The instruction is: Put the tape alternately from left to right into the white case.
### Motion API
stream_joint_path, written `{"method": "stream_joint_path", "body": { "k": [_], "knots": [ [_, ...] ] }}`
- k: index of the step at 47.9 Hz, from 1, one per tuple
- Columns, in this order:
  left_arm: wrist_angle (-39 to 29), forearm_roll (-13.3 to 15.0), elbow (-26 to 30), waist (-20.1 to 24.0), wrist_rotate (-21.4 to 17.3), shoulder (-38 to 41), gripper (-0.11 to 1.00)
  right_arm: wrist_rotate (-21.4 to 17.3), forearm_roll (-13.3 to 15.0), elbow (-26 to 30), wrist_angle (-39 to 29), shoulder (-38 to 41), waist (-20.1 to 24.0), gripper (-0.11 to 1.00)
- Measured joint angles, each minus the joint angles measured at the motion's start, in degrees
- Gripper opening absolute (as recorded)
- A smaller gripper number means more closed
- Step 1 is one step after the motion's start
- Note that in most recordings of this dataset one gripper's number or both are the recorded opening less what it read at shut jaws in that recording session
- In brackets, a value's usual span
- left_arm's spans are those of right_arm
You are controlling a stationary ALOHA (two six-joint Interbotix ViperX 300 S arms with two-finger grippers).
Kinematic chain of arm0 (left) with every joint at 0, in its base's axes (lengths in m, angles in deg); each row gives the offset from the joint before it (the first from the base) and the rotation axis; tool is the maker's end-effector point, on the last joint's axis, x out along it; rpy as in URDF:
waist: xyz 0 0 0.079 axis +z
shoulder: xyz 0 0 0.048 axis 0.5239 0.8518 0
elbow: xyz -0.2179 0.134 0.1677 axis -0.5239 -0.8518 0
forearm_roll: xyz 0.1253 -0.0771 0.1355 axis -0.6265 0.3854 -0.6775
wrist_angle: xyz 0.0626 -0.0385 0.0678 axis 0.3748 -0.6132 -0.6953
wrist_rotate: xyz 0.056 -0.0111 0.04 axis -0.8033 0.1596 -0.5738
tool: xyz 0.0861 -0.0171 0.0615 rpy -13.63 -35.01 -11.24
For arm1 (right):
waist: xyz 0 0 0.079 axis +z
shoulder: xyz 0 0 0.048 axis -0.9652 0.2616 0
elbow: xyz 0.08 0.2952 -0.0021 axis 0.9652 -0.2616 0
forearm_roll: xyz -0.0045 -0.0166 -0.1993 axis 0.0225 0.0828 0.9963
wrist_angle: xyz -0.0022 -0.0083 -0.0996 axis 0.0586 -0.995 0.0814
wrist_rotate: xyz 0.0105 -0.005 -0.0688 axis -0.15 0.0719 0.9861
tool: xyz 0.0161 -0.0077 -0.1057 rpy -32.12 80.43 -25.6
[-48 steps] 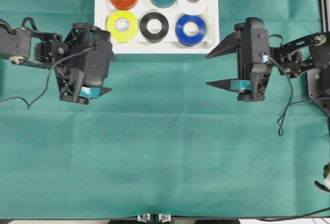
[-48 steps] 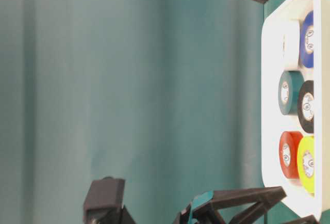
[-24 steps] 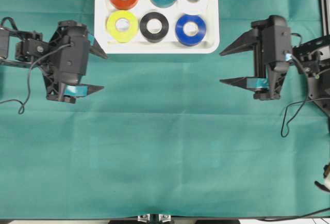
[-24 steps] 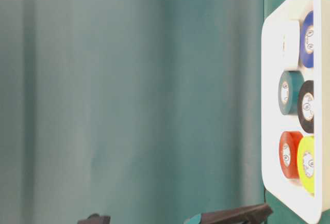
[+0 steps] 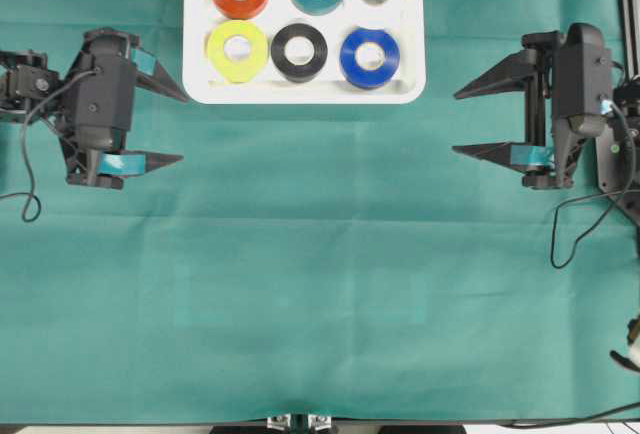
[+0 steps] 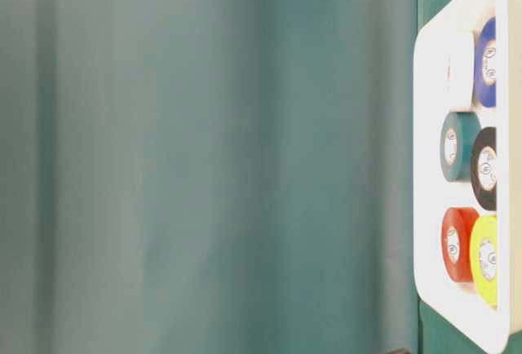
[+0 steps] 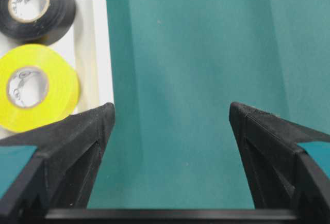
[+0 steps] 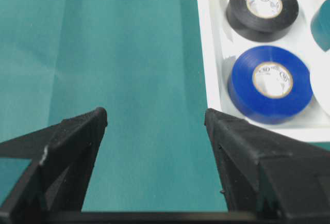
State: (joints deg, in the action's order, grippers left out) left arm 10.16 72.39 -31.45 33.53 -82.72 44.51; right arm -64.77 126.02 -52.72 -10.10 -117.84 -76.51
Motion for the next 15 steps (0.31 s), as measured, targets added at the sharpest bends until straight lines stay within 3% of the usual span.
{"method": "stream_joint_path", "body": {
  "k": [15],
  "knots": [
    [2.0, -0.1, -3.5, 0.2, 0.0, -4.1, 0.47, 0.0, 0.0, -2.3, 0.0, -5.3, 0.1, 0.82]
  ]
}}
